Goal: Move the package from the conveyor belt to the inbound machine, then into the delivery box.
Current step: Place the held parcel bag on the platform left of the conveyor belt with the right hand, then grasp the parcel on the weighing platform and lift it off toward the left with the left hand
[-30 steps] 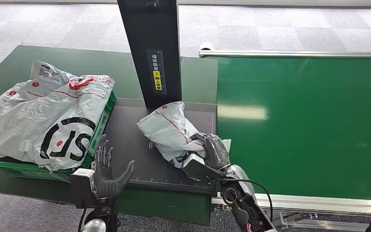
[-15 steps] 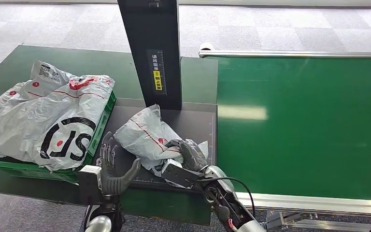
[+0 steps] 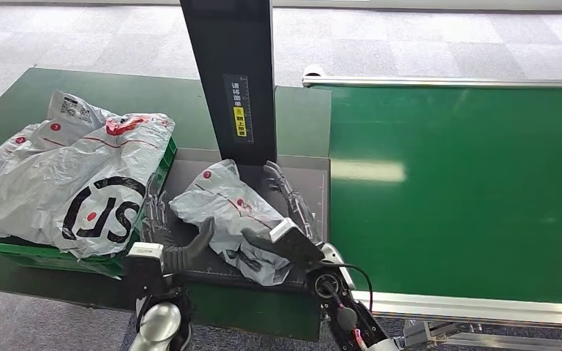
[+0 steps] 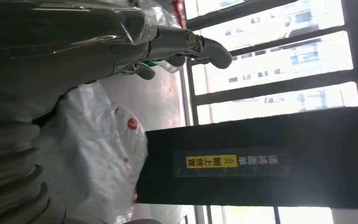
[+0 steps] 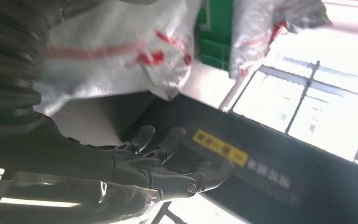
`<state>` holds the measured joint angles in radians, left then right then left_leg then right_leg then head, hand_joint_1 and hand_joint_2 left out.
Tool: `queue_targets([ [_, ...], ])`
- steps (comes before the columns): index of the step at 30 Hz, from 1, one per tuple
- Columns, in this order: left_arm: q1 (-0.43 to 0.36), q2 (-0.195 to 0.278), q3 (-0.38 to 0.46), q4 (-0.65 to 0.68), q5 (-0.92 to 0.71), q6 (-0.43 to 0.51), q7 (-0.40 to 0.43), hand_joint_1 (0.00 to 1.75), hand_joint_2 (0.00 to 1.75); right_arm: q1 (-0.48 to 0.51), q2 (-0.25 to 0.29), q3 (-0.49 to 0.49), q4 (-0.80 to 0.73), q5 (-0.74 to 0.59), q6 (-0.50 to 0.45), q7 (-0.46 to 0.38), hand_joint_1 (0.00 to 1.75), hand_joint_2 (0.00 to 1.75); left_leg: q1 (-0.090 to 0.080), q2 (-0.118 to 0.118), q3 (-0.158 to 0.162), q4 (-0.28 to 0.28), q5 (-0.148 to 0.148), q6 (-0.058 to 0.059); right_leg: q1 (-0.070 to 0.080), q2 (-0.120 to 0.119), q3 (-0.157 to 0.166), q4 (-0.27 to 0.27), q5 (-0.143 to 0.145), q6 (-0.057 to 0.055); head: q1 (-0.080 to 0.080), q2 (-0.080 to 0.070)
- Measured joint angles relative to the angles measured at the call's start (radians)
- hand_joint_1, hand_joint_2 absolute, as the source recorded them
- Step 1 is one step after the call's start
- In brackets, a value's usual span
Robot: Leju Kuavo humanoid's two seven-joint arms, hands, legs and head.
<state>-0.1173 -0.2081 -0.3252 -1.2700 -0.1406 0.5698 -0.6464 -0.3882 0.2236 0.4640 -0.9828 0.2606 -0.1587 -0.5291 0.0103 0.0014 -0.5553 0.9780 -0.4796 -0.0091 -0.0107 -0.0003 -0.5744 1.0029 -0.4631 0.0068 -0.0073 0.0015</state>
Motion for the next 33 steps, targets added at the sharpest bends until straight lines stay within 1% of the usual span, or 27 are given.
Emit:
queue_targets([
  [3,-0.020,0.017,0.008,-0.032,-0.125,-0.052,0.031,0.00,1.75,0.051,-0.031,-0.056,-0.124,-0.026,0.004,0.012,0.00,1.75,0.000,0.000,0.000,0.000,0.000,0.000,0.000,0.000,0.000,0.000,0.000,0.000,0.000,0.000],
  [5,-0.024,0.027,0.020,-0.062,-0.173,-0.081,0.046,0.00,1.75,0.083,-0.048,-0.096,-0.190,-0.029,0.009,0.015,0.00,1.75,0.000,0.001,0.000,0.000,0.000,0.000,0.000,0.000,0.000,0.000,0.000,0.000,0.000,0.000],
  [8,-0.025,0.035,0.030,-0.091,-0.220,-0.110,0.050,0.00,1.75,0.120,-0.065,-0.141,-0.254,-0.037,0.009,0.016,0.00,1.75,0.000,0.000,0.000,0.000,0.000,0.000,0.000,0.000,0.000,0.000,0.000,0.000,0.000,0.000],
  [10,-0.025,0.039,0.031,-0.107,-0.279,-0.147,0.054,0.00,1.75,0.150,-0.076,-0.175,-0.290,-0.061,0.007,0.014,0.00,1.75,0.000,0.000,0.000,0.000,0.000,0.000,0.000,0.000,0.000,0.000,0.000,0.000,0.000,0.000],
  [13,-0.027,0.045,0.020,-0.114,-0.416,-0.197,0.089,0.00,1.75,0.208,-0.095,-0.243,-0.345,-0.111,0.010,0.002,0.00,1.75,0.000,0.000,0.000,0.000,0.000,0.000,0.000,0.000,0.000,0.000,0.000,0.000,0.000,0.000],
  [15,-0.038,0.045,-0.001,-0.090,-0.520,-0.199,0.125,0.00,1.75,0.247,-0.103,-0.287,-0.384,-0.133,0.015,-0.007,0.00,1.75,-0.001,0.000,0.000,0.000,0.000,0.000,-0.001,0.000,0.000,0.000,0.000,0.000,0.000,0.000],
  [16,-0.048,0.044,-0.015,-0.062,-0.576,-0.186,0.145,0.00,1.75,0.265,-0.104,-0.307,-0.406,-0.140,0.019,-0.011,0.00,1.75,-0.001,0.000,0.000,0.000,0.000,0.000,-0.001,0.000,0.000,0.000,0.000,0.000,0.000,0.000],
  [18,-0.079,0.041,-0.048,0.029,-0.700,-0.132,0.190,0.00,1.75,0.294,-0.105,-0.343,-0.450,-0.149,0.024,-0.015,0.00,1.75,-0.001,0.000,0.000,0.000,-0.001,0.000,-0.002,0.000,0.000,0.000,0.000,0.000,0.000,0.000],
  [22,-0.171,0.027,-0.119,0.288,-0.925,0.010,0.283,0.00,1.75,0.321,-0.101,-0.384,-0.513,-0.157,0.025,-0.016,0.00,1.75,-0.001,0.000,0.001,0.000,0.000,0.000,-0.002,0.000,0.001,0.000,0.000,0.000,0.000,0.000],
  [24,-0.214,0.020,-0.149,0.421,-0.988,0.031,0.305,0.00,1.75,0.324,-0.096,-0.401,-0.533,-0.160,0.024,-0.016,0.00,1.75,-0.001,0.001,0.002,0.000,0.000,0.000,-0.001,0.000,0.001,0.000,0.000,0.000,0.000,0.000],
  [26,-0.244,0.012,-0.172,0.525,-1.015,0.028,0.311,0.00,1.75,0.326,-0.091,-0.416,-0.546,-0.163,0.022,-0.017,0.00,1.75,-0.001,0.000,0.002,0.000,0.000,0.000,-0.001,0.000,0.001,0.000,0.000,0.000,0.000,0.000],
  [29,-0.288,-0.002,-0.200,0.628,-1.033,0.020,0.317,0.00,1.75,0.326,-0.086,-0.435,-0.555,-0.167,0.022,-0.022,0.00,1.75,-0.001,-0.001,0.003,0.000,0.000,0.000,-0.001,-0.001,0.004,0.000,0.000,0.000,0.000,0.000],
  [33,-0.333,-0.016,-0.229,0.704,-1.055,0.006,0.326,1.72,1.75,0.325,-0.082,-0.451,-0.558,-0.168,0.022,-0.026,0.00,1.75,-0.001,-0.002,0.006,-0.001,-0.001,0.001,-0.002,-0.003,0.009,0.000,-0.001,0.001,0.000,0.000],
])
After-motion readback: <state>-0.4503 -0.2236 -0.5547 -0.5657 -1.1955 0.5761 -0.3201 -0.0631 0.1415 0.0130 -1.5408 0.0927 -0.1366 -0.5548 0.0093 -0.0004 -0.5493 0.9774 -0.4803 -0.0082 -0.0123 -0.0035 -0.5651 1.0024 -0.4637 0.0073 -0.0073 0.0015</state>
